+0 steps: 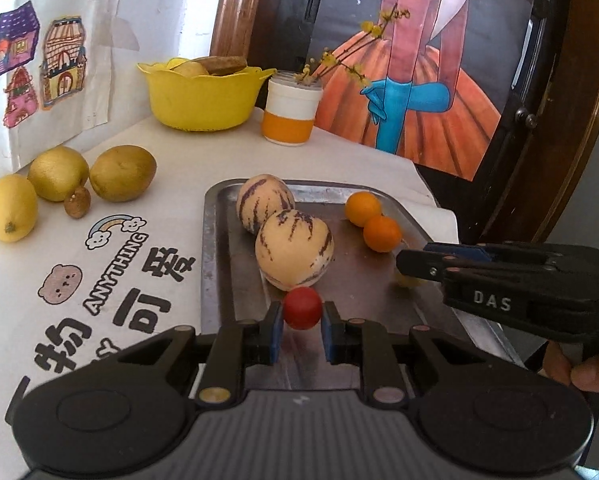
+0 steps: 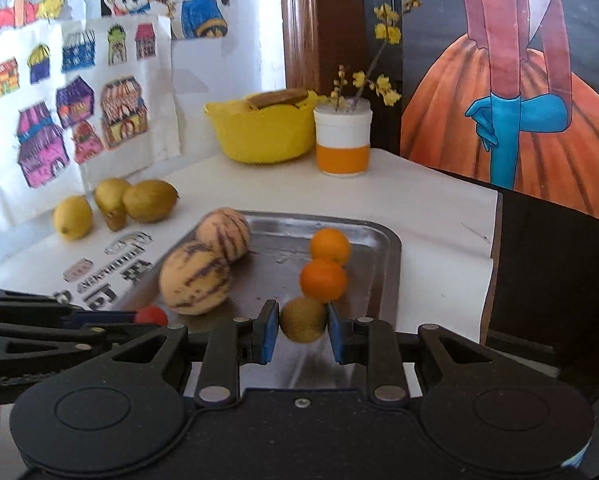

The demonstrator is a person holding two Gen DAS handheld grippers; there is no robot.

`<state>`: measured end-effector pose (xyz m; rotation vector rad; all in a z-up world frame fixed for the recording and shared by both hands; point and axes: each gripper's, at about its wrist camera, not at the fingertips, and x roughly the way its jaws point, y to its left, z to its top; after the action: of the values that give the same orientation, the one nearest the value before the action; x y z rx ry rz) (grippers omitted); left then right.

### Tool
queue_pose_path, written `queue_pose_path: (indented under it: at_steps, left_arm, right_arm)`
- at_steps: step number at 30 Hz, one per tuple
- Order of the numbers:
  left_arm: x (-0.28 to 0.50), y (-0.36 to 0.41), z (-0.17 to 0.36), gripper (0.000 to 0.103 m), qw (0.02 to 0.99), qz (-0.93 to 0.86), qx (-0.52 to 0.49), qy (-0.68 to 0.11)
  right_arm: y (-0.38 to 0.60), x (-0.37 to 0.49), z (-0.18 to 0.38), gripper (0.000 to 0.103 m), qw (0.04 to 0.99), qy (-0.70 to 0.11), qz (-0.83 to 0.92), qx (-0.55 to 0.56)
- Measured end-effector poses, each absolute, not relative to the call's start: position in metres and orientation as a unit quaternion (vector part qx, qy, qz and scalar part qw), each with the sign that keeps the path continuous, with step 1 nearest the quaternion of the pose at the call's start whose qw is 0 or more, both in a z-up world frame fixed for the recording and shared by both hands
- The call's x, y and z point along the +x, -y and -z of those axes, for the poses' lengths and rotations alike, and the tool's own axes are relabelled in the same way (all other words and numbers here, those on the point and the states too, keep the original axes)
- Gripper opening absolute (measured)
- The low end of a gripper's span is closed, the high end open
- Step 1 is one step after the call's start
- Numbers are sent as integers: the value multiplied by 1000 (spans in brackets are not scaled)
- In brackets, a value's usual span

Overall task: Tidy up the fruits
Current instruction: 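Lower the tomato onto the tray with the left tool while the right tool releases the kiwi there, then withdraw both open tools from the tray toward the lemons and pears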

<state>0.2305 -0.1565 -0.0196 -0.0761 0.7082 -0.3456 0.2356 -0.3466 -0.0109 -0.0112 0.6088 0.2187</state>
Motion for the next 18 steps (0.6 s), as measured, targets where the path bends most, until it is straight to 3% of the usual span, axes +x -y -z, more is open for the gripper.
queue_pose_path:
  at_steps: [10,12,15,17,18]
  left_arm:
    - [233,161,23,23,919,163,-31,-357]
    - [232,160,21,26,919,160,-36,-359]
    - [228,155,16,41,918,163,-49,-358]
    - [221,150,11,72,920,161,-57,-352]
    - [217,147,7,79,924,158,-63,-343]
  right_arm:
    - [350,241,17,31,946,-304,-111,-6]
    - [351,237,15,39,947,-301,-111,2]
    - [356,226,8,59,951,-288,-107,14]
    - [359,216,0,67,956,-275,-100,20]
    - [361,211,-3,74,958,-271,-95,24]
